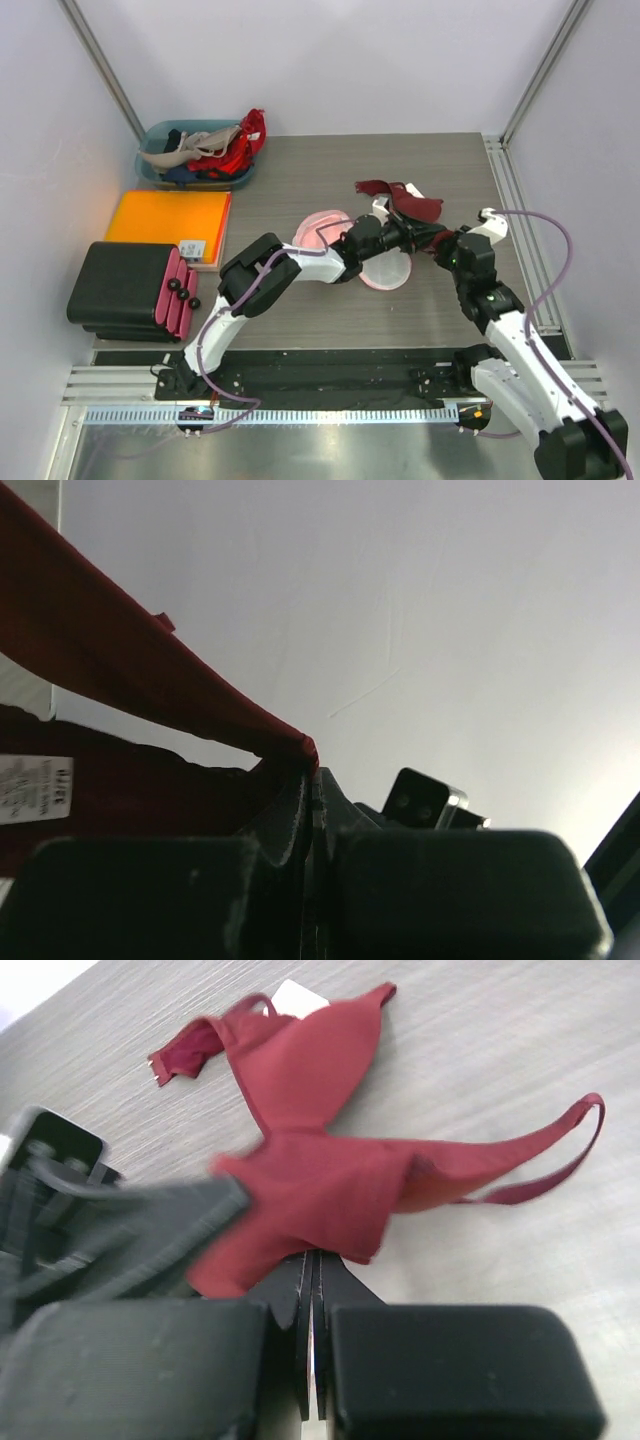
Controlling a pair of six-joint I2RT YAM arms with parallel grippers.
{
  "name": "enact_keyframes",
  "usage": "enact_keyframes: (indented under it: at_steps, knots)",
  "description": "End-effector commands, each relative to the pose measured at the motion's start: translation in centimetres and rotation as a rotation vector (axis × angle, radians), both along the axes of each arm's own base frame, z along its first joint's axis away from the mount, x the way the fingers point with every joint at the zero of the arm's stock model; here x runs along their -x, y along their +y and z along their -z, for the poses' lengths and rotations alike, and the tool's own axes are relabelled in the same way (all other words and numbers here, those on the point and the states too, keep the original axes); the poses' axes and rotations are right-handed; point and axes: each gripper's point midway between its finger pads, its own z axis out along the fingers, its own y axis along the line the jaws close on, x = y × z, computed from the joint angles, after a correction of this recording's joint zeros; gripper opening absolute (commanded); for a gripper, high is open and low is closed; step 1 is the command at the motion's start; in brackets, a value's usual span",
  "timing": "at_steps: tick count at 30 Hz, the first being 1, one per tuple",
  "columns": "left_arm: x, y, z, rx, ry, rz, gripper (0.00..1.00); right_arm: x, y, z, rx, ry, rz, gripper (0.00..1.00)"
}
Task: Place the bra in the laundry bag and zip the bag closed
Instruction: Place the bra at the center of the board, then adjust the bra at the center of the board.
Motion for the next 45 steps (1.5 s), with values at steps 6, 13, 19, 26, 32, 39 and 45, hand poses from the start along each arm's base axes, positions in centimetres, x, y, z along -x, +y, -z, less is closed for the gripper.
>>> enact_keyframes:
  at_steps: [6,13,19,26,32,39,45]
  knots:
    - [3.4,0.0,-4.2,0.055,-0.074,0.021,0.01,4.6,-0.5,-1.9,-0.071,0.064,0.023,0.01]
    - [0.0,1.2,-1.8,-0.02,-0.058,-0.061,0.02,-0.3,-0.1,-4.2,0.062,0.025,-0.024,0.01]
    - [-4.2,3.7,0.6,-0.109,-0.037,-0.145,0.26,-6.1,2.2,-3.4,0.138,0.048,-0.125,0.01]
    - [-5.4,9.0,-0.3,-0.366,-0.212,-0.223,0.55,-9.9,2.6,-0.8,0.166,0.107,-0.126,0.01]
    - [-4.3,12.8,-2.4,-0.552,-0.34,-0.285,0.66,-11.1,1.7,-1.6,0.169,0.131,-0.079,0.01]
    - [-2.0,12.6,-5.8,-0.59,-0.531,-0.234,0.61,-13.9,1.6,1.2,0.172,0.186,-0.084,0.01]
    - [0.0,12.6,-8.3,-0.748,-0.787,-0.19,0.61,-14.7,2.3,1.8,0.118,0.214,-0.098,0.02]
